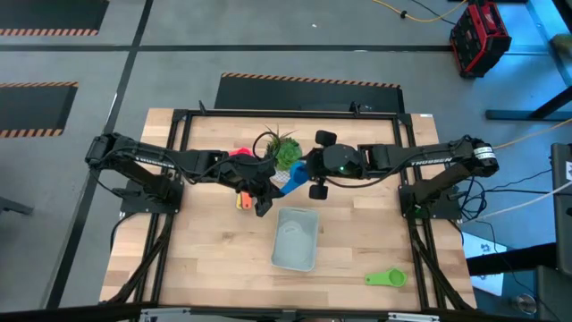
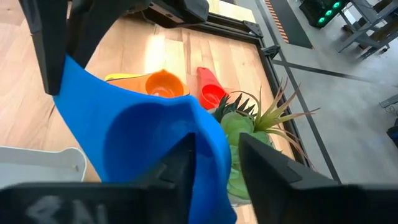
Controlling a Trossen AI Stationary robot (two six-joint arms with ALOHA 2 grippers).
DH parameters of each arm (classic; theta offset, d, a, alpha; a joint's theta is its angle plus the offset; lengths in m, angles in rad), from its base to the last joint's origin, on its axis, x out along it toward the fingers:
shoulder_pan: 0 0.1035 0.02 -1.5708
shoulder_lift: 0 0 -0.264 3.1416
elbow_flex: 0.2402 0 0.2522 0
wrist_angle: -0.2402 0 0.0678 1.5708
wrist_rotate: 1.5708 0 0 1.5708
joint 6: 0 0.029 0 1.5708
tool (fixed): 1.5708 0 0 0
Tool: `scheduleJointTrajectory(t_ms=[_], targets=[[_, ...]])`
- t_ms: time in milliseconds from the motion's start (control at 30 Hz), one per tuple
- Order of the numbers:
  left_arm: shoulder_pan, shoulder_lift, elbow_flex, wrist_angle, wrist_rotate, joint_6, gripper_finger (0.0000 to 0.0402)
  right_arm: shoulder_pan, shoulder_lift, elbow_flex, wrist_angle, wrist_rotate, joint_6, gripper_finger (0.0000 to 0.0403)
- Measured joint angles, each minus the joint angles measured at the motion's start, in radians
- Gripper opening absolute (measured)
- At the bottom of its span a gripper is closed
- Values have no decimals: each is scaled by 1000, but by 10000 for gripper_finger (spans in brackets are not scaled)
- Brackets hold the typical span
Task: Nest measuring cups in basket
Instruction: Stack the blue measuring cup on top of the orange measuring cup
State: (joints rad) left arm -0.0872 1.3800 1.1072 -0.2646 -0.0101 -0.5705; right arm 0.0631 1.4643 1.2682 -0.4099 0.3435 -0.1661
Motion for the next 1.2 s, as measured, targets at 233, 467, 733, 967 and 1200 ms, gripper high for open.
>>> scheduleJointTrajectory(t_ms=[233, 467, 733, 967, 1200], targets=[[0, 0, 0, -8, -12, -1, 2, 0, -25, 0, -8, 3, -1, 194], [0, -1, 0, -28, -32, -1, 1, 0, -137, 0, -52, 3, -1, 198], [0, -88, 0, -79, -33, 1, 1, 0, -324, 0, -179, 4, 1, 198], [-40, -245, 0, -257, -169, 1, 0, 0, -464, 0, -289, 6, 78, 198], [-150, -371, 0, -474, -305, -87, 1, 0, -527, 0, -422, 4, 113, 198]])
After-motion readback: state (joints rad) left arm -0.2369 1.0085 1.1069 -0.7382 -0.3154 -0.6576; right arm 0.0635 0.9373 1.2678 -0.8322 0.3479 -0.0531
